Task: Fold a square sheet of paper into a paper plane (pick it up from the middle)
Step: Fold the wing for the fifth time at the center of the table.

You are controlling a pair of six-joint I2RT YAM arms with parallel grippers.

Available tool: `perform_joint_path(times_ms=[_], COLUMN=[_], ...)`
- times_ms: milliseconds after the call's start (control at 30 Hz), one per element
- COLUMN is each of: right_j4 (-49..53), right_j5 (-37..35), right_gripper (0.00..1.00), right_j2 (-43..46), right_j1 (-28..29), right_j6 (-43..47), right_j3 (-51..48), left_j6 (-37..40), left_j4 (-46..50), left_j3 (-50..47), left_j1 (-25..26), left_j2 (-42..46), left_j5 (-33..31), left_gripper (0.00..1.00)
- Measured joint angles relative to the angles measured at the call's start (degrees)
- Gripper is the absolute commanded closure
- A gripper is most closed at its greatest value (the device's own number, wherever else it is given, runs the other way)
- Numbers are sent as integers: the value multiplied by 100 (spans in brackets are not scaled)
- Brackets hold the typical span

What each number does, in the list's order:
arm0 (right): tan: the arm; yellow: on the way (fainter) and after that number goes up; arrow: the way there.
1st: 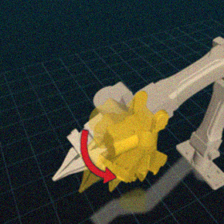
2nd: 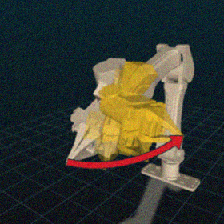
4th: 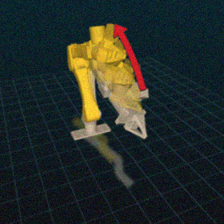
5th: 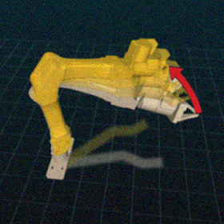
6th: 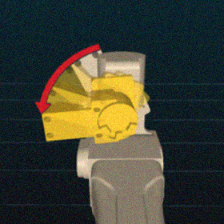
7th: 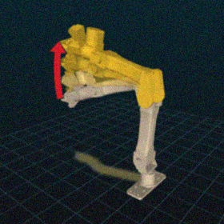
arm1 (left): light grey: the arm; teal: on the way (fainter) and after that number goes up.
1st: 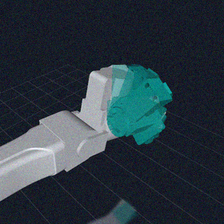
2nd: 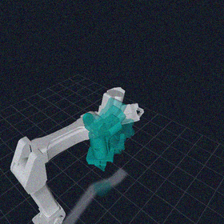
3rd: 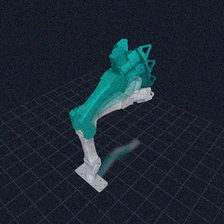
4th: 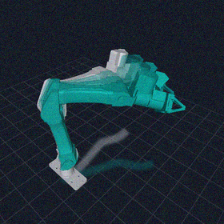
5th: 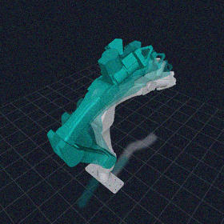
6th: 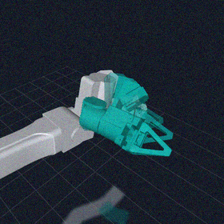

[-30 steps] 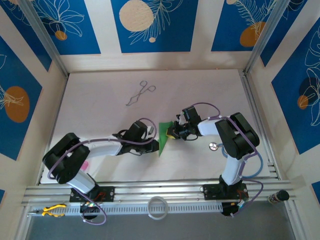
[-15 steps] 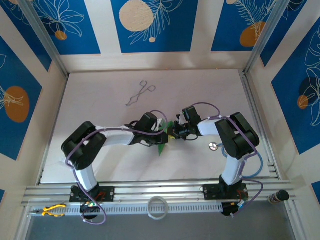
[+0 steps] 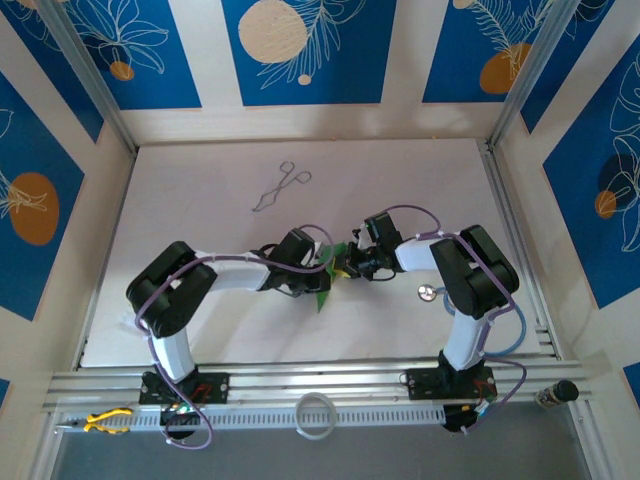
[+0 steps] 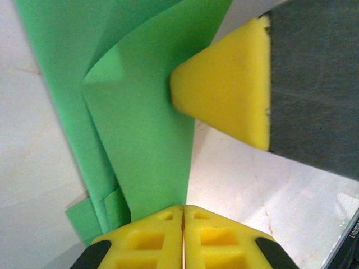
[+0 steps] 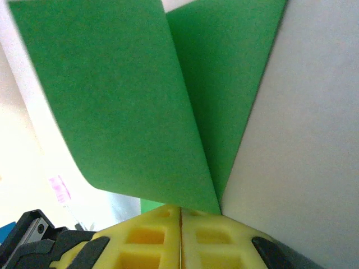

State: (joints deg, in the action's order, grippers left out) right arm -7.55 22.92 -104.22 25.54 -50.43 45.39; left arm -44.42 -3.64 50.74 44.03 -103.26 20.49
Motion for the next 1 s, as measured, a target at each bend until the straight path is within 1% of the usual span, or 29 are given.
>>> perform_joint_path(times_ms=[133,433,567,833,1000], right_j4=[0,-4,37,210,118], right_j5=[0,2,-4,-44,-35], right_gripper=[92,91,88,87,89], right_j2=[0,9,87,1156,1368], right_j1=[0,0,-15,-262,-208], right_j6=[0,2,7,155,227], right_j3=[0,0,-26,-391,-588], left_j6=[-2,-20,-2,221,289], left_j4=[-61,-474,-695,-909,-970], left_j3=[-79,-343,-511,-697,-774], left_j1=[-2,-4,-4,-22,-22], left_j2=[0,59,118,127,138], left_j5=[-44,-63,-9,474,682], left_gripper=[91,98,100,100,100])
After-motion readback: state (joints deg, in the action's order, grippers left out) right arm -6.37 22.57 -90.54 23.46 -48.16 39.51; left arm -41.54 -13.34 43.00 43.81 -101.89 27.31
